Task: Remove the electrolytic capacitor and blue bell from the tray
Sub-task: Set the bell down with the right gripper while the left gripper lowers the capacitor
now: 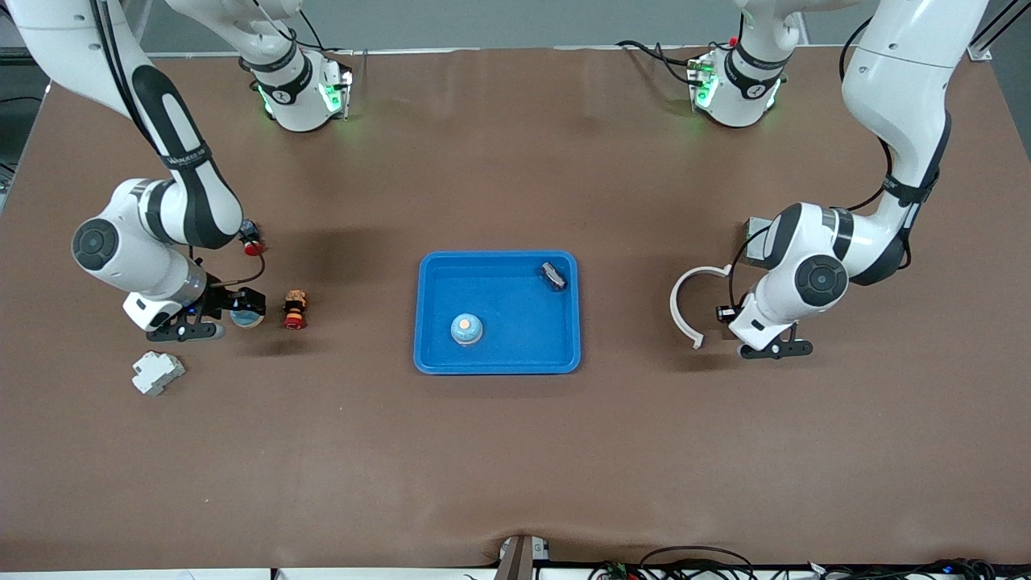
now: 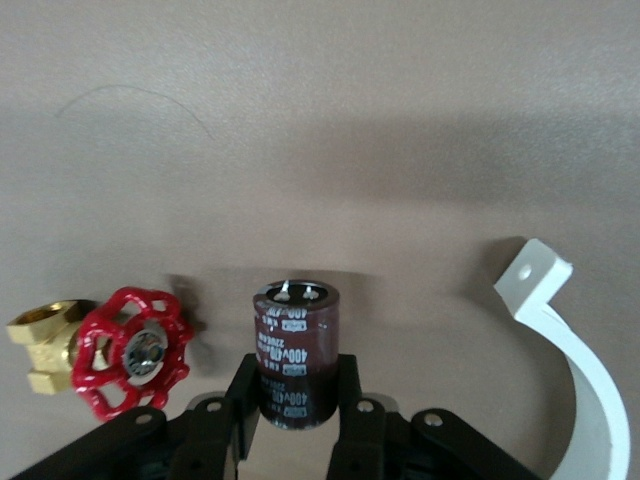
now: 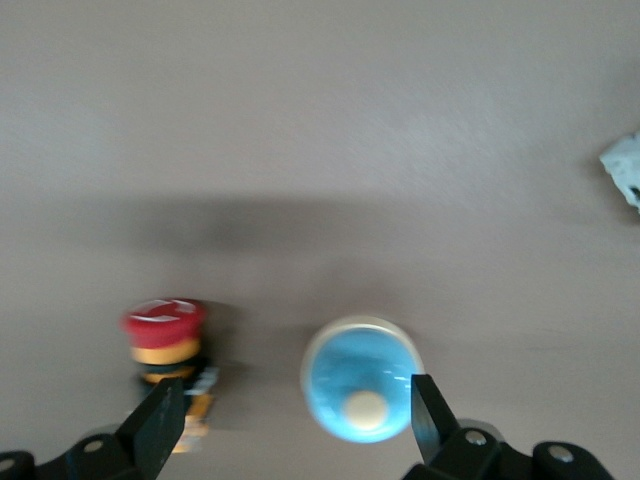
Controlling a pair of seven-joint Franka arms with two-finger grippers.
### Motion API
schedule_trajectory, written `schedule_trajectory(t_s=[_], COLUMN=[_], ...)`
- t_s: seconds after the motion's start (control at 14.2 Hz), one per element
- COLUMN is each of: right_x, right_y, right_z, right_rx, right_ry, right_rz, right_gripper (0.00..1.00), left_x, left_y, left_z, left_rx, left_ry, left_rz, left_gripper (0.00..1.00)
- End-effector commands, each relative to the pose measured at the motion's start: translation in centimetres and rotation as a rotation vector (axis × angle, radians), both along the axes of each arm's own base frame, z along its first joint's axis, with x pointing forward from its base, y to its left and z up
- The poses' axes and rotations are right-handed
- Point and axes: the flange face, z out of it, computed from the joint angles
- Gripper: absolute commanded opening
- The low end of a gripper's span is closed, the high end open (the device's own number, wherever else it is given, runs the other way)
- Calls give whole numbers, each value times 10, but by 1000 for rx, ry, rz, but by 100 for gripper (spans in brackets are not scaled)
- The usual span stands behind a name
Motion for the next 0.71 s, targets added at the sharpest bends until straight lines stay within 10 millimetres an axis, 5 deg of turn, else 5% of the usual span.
schedule_trajectory(t_s=[0.0,0.28,0.63], right_x=[4,1,9], right_y=[46,113,245], right_z=[24,52,99], right_rx=[13,15,31], right_ry=[-11,11,-10], right_rz=[-61,-123,-256], right_gripper=[100,100,100], left_x=[7,6,7], left_y=[1,4,4], left_z=[-3,-13,-16], left_rx=[4,3,1], left_ry=[-11,3,6], left_rz=[-11,-7,-6], left_gripper=[0,0,0])
